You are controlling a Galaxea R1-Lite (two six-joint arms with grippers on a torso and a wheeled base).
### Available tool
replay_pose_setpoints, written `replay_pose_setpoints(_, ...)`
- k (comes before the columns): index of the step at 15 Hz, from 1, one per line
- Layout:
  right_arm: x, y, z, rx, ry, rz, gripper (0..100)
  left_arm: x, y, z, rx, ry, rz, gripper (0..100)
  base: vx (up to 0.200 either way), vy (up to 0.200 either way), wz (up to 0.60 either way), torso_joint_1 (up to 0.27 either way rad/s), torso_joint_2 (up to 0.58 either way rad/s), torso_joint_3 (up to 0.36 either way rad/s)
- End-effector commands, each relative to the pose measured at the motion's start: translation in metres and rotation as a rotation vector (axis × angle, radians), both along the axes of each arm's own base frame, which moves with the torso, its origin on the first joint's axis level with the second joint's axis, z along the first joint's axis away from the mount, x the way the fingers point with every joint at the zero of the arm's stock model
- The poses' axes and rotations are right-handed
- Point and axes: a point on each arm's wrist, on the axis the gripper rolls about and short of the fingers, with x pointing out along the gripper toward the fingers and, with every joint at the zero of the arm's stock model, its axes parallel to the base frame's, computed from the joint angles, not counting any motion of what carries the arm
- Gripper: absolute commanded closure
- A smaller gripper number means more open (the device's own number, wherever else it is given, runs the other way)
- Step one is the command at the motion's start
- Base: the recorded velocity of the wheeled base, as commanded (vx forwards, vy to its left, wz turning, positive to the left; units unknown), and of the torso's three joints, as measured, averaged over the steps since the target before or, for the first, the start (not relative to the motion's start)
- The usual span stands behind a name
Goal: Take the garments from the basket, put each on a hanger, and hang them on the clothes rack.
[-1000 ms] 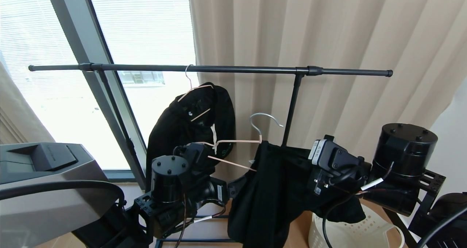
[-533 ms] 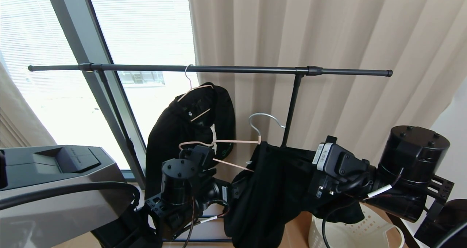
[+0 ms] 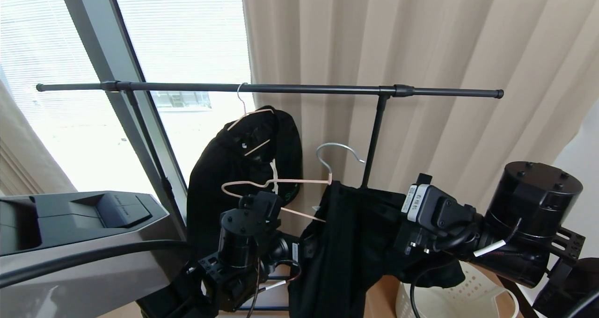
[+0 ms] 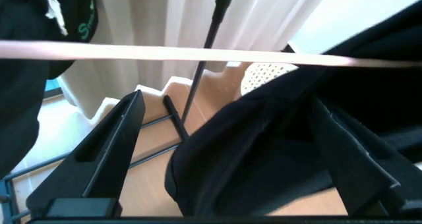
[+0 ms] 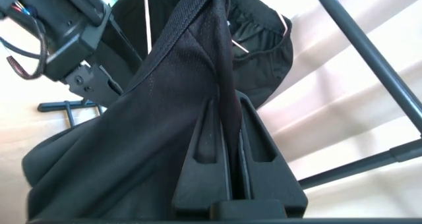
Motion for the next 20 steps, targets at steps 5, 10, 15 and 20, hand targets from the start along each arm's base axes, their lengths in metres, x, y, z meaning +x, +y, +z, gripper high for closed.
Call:
replay_pose_setpoints(5, -0.005, -0.001, 0.0, 0.008, -0.013, 0.007, 100, 0.009, -0.015, -0.012, 0.016, -0.012, 0.036, 0, 0.0, 0.0, 0.0, 0.0, 0.0, 0.0)
replay_pose_setpoints(10, -0.007, -0.002, 0.006, 0.021, -0.034, 0.007, 100, 0.014, -0.017, -0.028, 0.063, -0.003, 0.069, 0, 0.0, 0.0, 0.0, 0.0, 0.0, 0.0)
replay_pose_setpoints(15, -0.009, -0.007, 0.015, 0.043, -0.061, -0.002, 100, 0.017, -0.016, -0.033, 0.081, -0.001, 0.087, 0, 0.0, 0.0, 0.0, 0.0, 0.0, 0.0)
replay_pose_setpoints(20, -0.002, -0.013, 0.02, 0.063, -0.066, -0.04, 100, 0.016, -0.016, -0.034, 0.09, -0.004, 0.087, 0, 0.0, 0.0, 0.0, 0.0, 0.0, 0.0)
